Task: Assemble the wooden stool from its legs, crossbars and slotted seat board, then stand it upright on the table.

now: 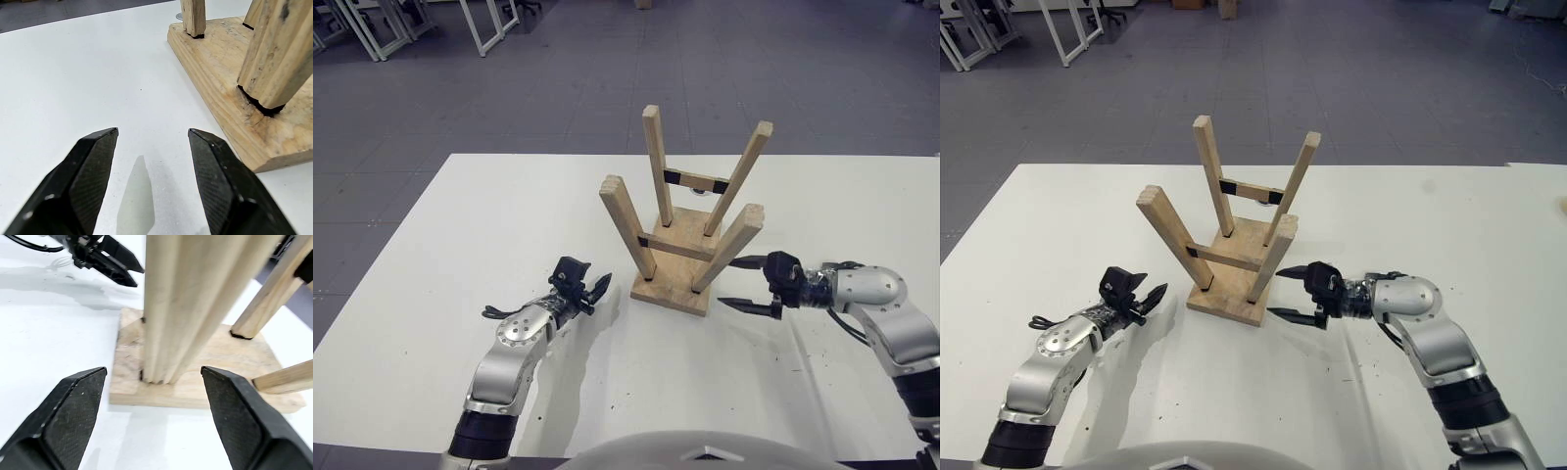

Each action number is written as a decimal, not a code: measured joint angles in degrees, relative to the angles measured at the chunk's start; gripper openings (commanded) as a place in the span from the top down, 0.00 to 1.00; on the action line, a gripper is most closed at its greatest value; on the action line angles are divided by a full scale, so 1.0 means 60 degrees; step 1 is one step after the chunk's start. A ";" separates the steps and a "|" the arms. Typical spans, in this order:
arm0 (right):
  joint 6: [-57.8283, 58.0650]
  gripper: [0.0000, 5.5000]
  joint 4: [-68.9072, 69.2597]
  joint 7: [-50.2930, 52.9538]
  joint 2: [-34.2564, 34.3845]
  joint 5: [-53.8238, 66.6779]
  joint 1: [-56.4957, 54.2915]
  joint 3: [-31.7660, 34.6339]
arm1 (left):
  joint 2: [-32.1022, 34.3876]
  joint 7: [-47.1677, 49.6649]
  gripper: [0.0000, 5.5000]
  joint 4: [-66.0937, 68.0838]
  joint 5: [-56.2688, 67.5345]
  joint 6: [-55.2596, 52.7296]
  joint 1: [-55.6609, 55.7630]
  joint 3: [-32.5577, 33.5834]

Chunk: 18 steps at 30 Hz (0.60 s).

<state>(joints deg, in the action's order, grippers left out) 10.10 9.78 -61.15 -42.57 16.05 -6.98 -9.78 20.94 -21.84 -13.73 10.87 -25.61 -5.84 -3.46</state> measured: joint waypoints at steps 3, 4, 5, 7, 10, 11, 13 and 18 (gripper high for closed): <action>-0.0204 0.35 -0.0370 0.0153 -0.0241 -0.0945 0.0041 -0.0200 | -0.0003 0.0004 0.52 0.0014 -0.0077 -0.0004 0.0116 0.0062; -0.0286 0.35 -0.0597 0.0401 -0.0229 -0.1349 -0.0049 -0.0362 | -0.0011 0.0007 0.52 0.0026 -0.0113 -0.0002 0.0168 0.0047; -0.0408 0.35 -0.0770 0.0634 -0.0146 -0.1800 -0.0150 -0.0543 | -0.0020 0.0010 0.52 0.0034 -0.0169 -0.0002 0.0201 -0.0017; -0.0453 0.35 -0.0889 0.1092 0.0270 -0.2456 -0.0291 -0.1012 | -0.0053 0.0000 0.52 0.0034 -0.0193 -0.0047 0.0199 -0.0187; -0.0133 0.35 -0.0816 0.1569 0.1141 -0.3067 -0.0300 -0.1925 | -0.0047 0.0042 0.52 0.0011 -0.0220 -0.0107 0.0197 -0.0147; 0.0049 0.35 -0.0692 0.1736 0.1550 -0.3144 -0.0296 -0.2207 | -0.0037 0.0114 0.52 0.0011 -0.0274 -0.0129 0.0199 -0.0032; 0.0403 0.35 -0.0487 0.2112 0.2487 -0.3148 -0.0356 -0.2550 | 0.0095 0.0160 0.52 0.0062 -0.0272 -0.0147 0.0217 0.0458; 0.0903 0.35 -0.0006 0.2486 0.3265 -0.2489 -0.0764 -0.1978 | 0.1020 0.0059 0.52 0.0914 -0.0254 -0.0018 0.0211 0.2018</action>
<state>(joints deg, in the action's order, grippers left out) 15.52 9.74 -46.23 -22.98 1.12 -11.56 -21.65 27.06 -21.49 -8.25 9.35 -25.72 -4.57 8.65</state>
